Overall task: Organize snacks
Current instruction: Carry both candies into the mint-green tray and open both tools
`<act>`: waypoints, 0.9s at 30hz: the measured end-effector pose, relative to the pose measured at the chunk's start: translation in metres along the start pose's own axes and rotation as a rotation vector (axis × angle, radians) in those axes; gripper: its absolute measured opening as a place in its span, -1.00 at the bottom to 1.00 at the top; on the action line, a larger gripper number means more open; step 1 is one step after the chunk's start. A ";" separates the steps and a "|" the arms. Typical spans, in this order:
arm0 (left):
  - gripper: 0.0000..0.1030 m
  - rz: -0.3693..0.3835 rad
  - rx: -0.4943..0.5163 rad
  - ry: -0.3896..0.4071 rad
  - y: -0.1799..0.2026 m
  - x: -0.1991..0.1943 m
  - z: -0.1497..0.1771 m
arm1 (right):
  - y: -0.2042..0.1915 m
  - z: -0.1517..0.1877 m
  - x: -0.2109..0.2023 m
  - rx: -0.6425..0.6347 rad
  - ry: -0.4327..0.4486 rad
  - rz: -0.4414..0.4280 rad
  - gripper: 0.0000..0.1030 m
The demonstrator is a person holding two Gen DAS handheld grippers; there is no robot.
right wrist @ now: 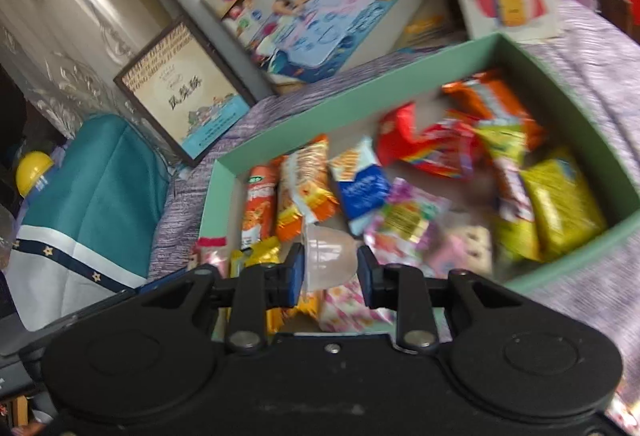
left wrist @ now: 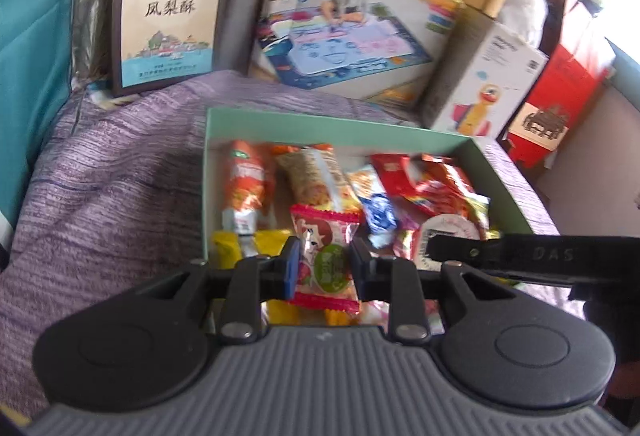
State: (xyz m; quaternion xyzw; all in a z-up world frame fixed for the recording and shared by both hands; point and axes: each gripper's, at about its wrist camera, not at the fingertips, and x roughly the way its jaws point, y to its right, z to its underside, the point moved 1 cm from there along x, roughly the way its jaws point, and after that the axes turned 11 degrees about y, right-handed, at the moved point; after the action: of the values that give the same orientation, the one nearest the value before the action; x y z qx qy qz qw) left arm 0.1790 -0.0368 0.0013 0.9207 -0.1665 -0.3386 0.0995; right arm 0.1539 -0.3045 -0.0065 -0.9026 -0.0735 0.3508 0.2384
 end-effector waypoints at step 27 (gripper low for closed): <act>1.00 -0.101 -0.016 0.030 0.003 -0.017 0.014 | 0.012 0.001 -0.004 0.057 -0.012 0.032 1.00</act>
State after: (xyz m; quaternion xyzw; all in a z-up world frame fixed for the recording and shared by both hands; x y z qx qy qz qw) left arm 0.1568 -0.0339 0.0020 0.9320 -0.1155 -0.3309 0.0922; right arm 0.1503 -0.3157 -0.0103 -0.8944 -0.0505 0.3618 0.2580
